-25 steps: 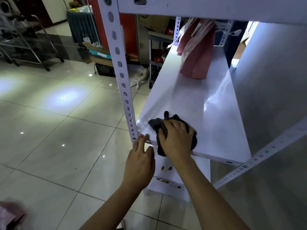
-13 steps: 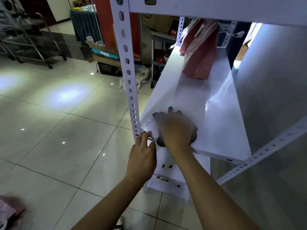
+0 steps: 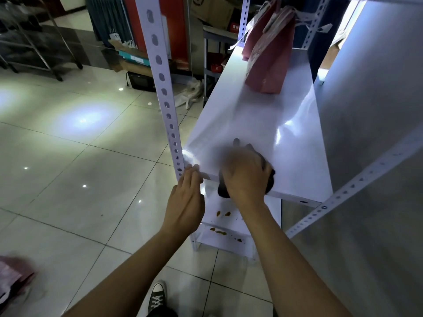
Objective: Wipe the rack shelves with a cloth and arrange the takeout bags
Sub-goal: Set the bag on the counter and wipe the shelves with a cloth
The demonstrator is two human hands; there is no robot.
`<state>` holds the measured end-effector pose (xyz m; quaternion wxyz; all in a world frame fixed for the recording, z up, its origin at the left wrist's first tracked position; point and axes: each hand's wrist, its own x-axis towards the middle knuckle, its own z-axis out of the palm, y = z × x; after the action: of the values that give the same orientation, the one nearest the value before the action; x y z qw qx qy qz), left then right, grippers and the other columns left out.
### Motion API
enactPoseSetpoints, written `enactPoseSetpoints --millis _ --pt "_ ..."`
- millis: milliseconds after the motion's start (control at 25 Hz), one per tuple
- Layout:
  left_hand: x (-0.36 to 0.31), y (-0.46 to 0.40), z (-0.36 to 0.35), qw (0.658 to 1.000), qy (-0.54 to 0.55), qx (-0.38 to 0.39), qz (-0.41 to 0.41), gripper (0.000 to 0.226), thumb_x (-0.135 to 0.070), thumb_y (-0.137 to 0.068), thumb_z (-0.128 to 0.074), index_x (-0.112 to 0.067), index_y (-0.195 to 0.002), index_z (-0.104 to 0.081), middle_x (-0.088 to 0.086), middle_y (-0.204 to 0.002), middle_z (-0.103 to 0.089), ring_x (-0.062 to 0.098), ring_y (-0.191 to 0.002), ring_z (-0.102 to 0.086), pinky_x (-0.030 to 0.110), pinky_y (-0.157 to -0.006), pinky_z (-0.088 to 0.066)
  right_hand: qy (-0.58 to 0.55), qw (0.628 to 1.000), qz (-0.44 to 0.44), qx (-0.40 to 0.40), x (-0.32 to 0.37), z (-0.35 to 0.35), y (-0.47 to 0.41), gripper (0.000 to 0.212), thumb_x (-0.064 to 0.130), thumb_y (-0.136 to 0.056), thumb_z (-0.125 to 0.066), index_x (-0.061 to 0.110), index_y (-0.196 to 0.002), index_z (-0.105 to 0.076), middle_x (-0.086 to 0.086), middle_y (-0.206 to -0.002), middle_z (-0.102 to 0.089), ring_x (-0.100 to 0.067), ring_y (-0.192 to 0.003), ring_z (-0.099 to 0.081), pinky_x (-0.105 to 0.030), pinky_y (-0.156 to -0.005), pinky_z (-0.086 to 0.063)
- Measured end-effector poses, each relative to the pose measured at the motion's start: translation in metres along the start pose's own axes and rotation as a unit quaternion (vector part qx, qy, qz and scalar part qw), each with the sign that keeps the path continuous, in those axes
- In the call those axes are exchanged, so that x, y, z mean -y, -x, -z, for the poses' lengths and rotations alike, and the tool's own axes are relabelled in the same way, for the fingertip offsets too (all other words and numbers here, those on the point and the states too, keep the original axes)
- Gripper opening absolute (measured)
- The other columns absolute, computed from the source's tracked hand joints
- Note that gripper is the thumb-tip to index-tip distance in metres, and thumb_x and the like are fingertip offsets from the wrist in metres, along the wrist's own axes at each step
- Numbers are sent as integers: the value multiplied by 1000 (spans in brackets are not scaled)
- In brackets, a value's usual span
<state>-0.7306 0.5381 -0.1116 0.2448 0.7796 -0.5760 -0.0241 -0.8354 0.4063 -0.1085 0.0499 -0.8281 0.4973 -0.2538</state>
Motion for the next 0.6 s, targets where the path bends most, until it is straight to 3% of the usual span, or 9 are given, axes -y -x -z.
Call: enactPoseSetpoints --millis 160,320,480,600 --pt "-1 0 4 1000 12 -2 10 46 6 -78 -46 -5 -123 -50 11 -141 -45 30 -132 -45 44 -93 -50 -1 995 -95 -27 -55 22 -8 32 38 -93 -55 20 -114 -70 -5 -119 -68 -31 -119 -55 -52 -105 -35" --pt "-1 -1 7 1000 25 6 3 50 8 -82 -47 1 -132 -46 16 -142 -45 35 -131 -45 43 -91 -51 34 983 -180 -10 -29 14 -15 41 39 -96 -49 15 -124 -64 -12 -133 -60 -31 -136 -42 -65 -114 -17" --pt "1 0 9 1000 27 7 -8 55 12 -79 -48 4 -134 -45 20 -141 -46 37 -133 -43 41 -96 -49 40 996 -70 48 15 -1 -10 45 40 -95 -47 22 -135 -57 -8 -144 -52 -28 -142 -35 -67 -115 -13" --pt "0 3 5 999 29 7 -22 54 13 -76 -49 5 -130 -47 22 -140 -46 38 -132 -43 40 -95 -49 39 998 -8 56 10 -1 -5 45 39 -96 -47 24 -137 -56 -6 -146 -52 -26 -142 -37 -63 -116 -15"
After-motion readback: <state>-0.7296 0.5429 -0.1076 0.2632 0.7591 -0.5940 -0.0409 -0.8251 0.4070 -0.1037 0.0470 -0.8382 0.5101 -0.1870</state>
